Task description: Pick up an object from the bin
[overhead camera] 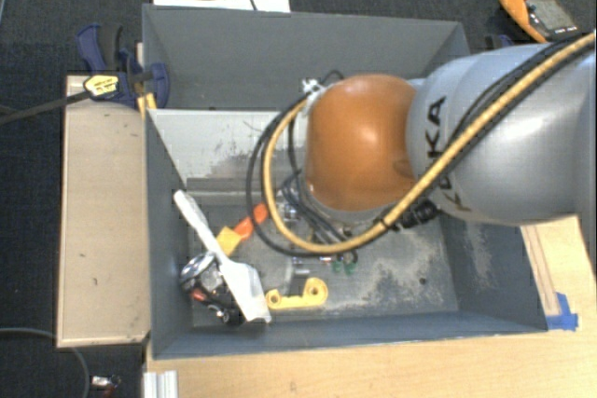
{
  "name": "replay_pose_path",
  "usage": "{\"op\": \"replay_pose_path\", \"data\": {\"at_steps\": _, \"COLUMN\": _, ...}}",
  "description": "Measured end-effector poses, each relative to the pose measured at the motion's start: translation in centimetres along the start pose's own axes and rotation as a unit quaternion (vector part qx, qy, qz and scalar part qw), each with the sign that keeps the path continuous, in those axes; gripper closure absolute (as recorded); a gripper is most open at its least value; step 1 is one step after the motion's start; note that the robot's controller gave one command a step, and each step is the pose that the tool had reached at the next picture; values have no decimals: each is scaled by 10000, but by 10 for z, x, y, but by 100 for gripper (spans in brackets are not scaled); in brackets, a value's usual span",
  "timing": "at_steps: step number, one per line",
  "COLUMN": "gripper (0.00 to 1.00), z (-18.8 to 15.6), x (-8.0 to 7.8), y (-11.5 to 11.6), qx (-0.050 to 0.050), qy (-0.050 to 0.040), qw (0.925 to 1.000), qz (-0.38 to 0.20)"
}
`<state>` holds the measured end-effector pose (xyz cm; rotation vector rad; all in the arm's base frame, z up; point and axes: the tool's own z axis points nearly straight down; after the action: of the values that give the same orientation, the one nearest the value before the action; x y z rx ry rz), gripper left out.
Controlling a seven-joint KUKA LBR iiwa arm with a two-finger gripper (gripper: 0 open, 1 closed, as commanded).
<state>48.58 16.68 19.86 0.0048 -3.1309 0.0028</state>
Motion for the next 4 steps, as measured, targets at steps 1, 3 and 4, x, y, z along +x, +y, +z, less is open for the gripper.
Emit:
{"op": "replay_pose_path", "data": {"at_steps": 1, "gripper": 0, "z": -4, "x": -2, "y": -1, "qx": -6, "qy": -38, "qw": 10000, "qz": 25}}
{"op": "replay_pose_path", "data": {"at_steps": 3, "gripper": 0, "z": 89, "x": 5, "y": -40, "qx": -10, "qy": -44, "qw": 9952, "qz": -977}}
{"op": "replay_pose_path", "data": {"at_steps": 4, "gripper": 0, "z": 86, "x": 8, "y": -52, "qx": 0, "qy": -3, "qw": 9968, "qz": -798}}
